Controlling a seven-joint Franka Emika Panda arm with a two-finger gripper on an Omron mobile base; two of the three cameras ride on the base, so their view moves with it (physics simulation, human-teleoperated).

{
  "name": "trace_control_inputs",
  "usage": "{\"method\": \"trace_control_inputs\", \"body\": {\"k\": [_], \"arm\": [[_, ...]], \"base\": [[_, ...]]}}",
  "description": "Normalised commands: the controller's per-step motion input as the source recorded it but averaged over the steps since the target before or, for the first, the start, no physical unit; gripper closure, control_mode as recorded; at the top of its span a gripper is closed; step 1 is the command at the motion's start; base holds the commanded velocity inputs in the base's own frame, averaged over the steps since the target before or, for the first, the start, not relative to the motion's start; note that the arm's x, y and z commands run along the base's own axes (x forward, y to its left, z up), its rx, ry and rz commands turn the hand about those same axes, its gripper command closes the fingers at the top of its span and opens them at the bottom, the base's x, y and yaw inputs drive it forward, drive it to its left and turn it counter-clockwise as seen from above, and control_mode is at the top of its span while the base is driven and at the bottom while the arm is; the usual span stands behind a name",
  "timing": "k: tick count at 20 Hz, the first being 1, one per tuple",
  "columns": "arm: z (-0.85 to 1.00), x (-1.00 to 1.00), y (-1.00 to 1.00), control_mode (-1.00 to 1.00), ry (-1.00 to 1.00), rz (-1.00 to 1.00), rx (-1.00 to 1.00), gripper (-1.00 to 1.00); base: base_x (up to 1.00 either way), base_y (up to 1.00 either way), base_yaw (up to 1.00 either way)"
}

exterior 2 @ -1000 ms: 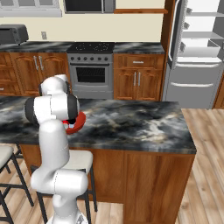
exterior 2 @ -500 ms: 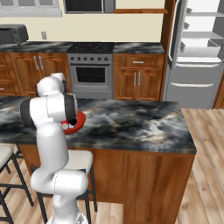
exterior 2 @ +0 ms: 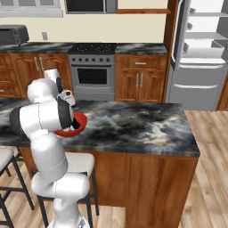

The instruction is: Open the fridge, grab two sodas, and place both sodas inside the bowl with ice on the dining counter.

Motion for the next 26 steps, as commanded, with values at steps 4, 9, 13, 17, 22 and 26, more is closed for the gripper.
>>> {"method": "trace_control_inputs", "body": {"k": [4,9,13,17,22,26], "arm": [[0.44,-0.50,0.00,-1.00,-0.18,0.00,0.00,-1.00],[0.48,-0.61,0.00,-1.00,-0.21,0.00,0.00,-1.00],[0.46,-0.70,0.00,-1.00,-0.21,0.00,0.00,-1.00],[0.46,-0.84,0.00,-1.00,-0.22,-0.01,0.01,-1.00],[0.49,-0.88,-0.03,-1.00,-0.21,-0.03,0.06,-1.00],[0.50,-0.84,-0.14,-1.00,-0.19,-0.05,0.09,-1.00]], "base": [[0.00,0.00,0.00],[0.00,0.00,0.00],[0.00,0.00,0.00],[0.00,0.00,0.00],[0.00,0.00,0.00],[0.00,0.00,0.00]]}}
